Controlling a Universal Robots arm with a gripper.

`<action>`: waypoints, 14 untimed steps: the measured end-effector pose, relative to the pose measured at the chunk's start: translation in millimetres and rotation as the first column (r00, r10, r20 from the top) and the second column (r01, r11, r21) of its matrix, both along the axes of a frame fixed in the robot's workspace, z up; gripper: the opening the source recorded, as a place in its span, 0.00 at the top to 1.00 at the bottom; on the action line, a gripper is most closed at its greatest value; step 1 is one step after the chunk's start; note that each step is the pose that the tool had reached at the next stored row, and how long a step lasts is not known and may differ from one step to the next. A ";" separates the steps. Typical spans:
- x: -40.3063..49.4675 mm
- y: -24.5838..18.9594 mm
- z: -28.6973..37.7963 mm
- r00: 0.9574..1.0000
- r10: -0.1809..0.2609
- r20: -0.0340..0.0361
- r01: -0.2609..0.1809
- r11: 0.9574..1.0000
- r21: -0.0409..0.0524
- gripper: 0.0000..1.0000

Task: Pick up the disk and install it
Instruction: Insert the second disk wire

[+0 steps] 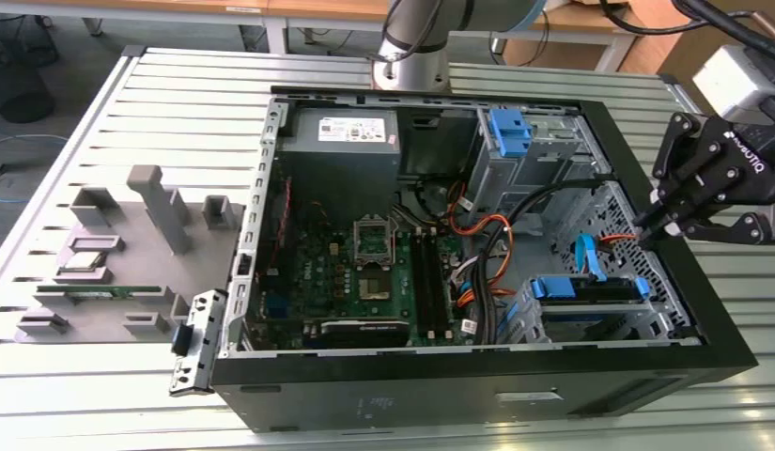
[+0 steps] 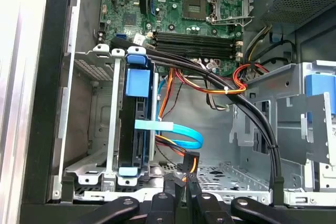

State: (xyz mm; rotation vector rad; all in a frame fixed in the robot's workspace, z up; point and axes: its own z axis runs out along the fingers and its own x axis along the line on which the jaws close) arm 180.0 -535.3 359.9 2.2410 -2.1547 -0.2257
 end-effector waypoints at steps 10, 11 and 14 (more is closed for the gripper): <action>16.9 1.0 -6.3 0.999 0.000 -0.053 0.000 1.000 -0.007 0.77; 17.6 1.1 -7.1 0.998 0.000 -0.056 0.000 1.000 -0.008 0.77; 19.4 1.4 -8.7 0.998 0.000 -0.066 0.000 1.000 -0.010 0.77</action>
